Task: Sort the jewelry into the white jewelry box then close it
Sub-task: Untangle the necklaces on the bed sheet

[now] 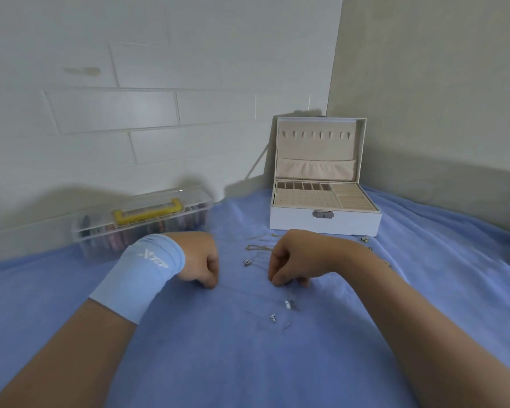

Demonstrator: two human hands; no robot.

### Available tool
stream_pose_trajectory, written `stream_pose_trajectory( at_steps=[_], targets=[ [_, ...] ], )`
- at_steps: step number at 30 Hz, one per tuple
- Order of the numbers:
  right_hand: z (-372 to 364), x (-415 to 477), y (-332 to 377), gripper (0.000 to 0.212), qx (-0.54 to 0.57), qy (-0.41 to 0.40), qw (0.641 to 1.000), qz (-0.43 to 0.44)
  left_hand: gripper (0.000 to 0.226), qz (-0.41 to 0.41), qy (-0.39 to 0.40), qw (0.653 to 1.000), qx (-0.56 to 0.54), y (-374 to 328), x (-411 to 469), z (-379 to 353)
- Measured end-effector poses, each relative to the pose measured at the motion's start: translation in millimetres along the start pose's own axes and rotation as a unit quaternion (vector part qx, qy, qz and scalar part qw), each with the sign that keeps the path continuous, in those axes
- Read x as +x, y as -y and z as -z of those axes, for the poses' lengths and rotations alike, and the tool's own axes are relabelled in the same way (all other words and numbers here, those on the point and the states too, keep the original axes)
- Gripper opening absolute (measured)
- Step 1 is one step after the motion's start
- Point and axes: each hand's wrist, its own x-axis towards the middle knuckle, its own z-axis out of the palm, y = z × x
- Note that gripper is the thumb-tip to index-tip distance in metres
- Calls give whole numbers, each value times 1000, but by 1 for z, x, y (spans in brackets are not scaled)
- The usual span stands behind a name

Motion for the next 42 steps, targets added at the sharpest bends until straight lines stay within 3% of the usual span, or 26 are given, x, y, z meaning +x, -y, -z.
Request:
stream_pose_trajectory(
  at_steps=[6,10,13,17,24,27,30,33,42],
  targets=[
    [4,-7,2,14,-3,-4,1000,18,16,35,9,999,19,11,-8,2],
    [7,-15,6,20,-13,40,998,36,21,-77,-73,993,-56,-13,-5,-4],
    [4,-18,8,19,-16,94,995,16,14,-131,-38,987,-87,-37,-1,-15],
    [0,-18,7,11,-25,63,998,-6,10,-107,-22,992,-60,-34,-1,-16],
    [-4,-17,12,3,31,-3,998,46,8,-23,45,998,-35,-2,-11,-6],
    [-7,-15,15,4,42,7,997,57,8,-12,57,998,-36,1,-13,-5],
    [-9,-11,15,3,39,21,997,66,3,-29,7,998,-63,-1,-11,-5],
    [-10,-8,13,3,41,19,997,60,16,-86,-35,990,-103,-10,-6,-8],
    [-11,-7,11,3,24,-2,998,65,7,-147,19,973,-177,-16,0,-18]
  ],
)
